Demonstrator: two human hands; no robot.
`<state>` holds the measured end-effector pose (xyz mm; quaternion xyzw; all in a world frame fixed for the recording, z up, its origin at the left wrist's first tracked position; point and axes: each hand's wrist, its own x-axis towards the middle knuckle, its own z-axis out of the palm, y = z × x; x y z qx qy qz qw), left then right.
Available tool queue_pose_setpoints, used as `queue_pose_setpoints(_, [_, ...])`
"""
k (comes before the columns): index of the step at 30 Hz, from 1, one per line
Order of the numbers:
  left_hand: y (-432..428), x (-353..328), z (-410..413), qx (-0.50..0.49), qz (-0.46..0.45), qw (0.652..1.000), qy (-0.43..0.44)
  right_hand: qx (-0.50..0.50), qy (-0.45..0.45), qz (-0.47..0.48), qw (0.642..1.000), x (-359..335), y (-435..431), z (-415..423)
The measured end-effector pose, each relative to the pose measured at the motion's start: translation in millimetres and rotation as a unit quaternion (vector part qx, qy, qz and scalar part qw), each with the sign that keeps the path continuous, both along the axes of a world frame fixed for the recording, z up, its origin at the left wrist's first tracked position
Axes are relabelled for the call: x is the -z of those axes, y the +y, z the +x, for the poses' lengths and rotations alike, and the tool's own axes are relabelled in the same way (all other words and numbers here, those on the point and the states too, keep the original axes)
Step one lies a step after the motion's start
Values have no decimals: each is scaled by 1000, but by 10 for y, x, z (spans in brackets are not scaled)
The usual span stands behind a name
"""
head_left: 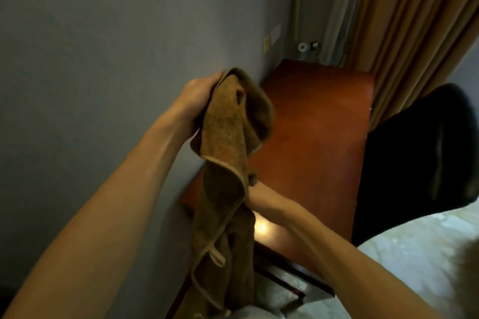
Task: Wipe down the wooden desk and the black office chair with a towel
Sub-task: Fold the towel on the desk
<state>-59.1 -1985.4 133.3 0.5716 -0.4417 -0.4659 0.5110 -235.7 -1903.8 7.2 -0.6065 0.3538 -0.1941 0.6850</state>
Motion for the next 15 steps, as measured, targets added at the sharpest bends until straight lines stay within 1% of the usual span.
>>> queue_pose_setpoints(2, [-71,213,19,-15,53,998,-44,117,-72,73,988,-91,-14,22])
queue_pose_setpoints(3, [-35,396,81,8,96,992,-84,195,-106,107,969,-119,-77,14])
queue_pose_setpoints(4, [24,569,86,50,141,981,-124,259,-139,131,947,-160,-144,-26])
queue_pose_setpoints(6, [150,829,4,142,220,948,-183,356,-200,157,899,-318,-269,-81])
queue_pose_setpoints(7, [178,899,-127,167,238,936,-197,385,-218,161,882,-390,-305,-101])
queue_pose_setpoints(8, [191,945,-257,186,229,937,-189,403,-221,158,874,-441,-342,-133])
queue_pose_setpoints(9, [192,984,-385,197,196,951,-136,415,-204,154,873,-486,-373,-177])
queue_pose_setpoints(10, [158,1025,-486,198,164,965,-61,423,-166,145,879,-508,-388,-225])
queue_pose_setpoints(11, [165,1023,-539,208,142,968,-2,426,-115,130,888,-515,-409,-271])
queue_pose_setpoints(12, [203,1025,-553,232,128,963,44,422,-62,112,898,-514,-423,-315])
queue_pose_setpoints(13, [243,1038,-524,260,116,957,62,417,-21,97,904,-521,-435,-341])
queue_pose_setpoints(14, [251,1051,-493,279,95,954,49,418,2,86,904,-531,-449,-364])
queue_pose_setpoints(15, [251,1077,-448,283,67,957,8,423,6,83,902,-540,-467,-389])
